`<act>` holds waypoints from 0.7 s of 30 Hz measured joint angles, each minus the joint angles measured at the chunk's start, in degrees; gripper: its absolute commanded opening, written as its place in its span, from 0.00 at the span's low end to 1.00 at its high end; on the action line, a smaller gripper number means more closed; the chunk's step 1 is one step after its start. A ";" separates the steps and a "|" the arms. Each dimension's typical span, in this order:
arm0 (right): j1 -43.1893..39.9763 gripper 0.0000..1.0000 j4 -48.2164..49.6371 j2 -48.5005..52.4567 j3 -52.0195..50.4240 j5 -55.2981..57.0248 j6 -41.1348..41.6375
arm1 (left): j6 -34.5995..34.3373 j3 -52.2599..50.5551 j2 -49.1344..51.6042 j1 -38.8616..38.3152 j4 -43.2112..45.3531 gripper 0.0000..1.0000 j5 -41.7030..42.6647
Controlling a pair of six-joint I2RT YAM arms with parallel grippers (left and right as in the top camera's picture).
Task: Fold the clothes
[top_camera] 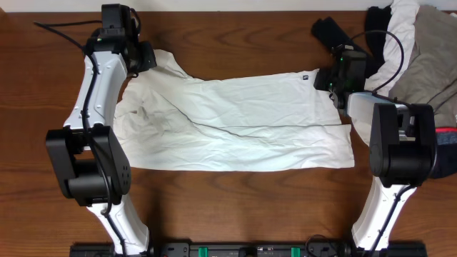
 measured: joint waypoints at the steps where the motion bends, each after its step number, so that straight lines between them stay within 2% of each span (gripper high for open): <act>1: -0.04 0.01 -0.09 0.00 0.00 0.07 0.11 | 0.00 0.00 0.00 0.00 -0.02 0.06 0.00; 9: -1.09 0.01 -3.80 -2.69 0.00 0.11 0.59 | 0.00 0.00 -0.04 0.00 -1.95 0.06 0.04; 21: -2.34 0.01 -20.41 -13.88 0.11 0.07 0.63 | 0.00 -0.02 -5.11 0.02 -12.66 0.06 0.07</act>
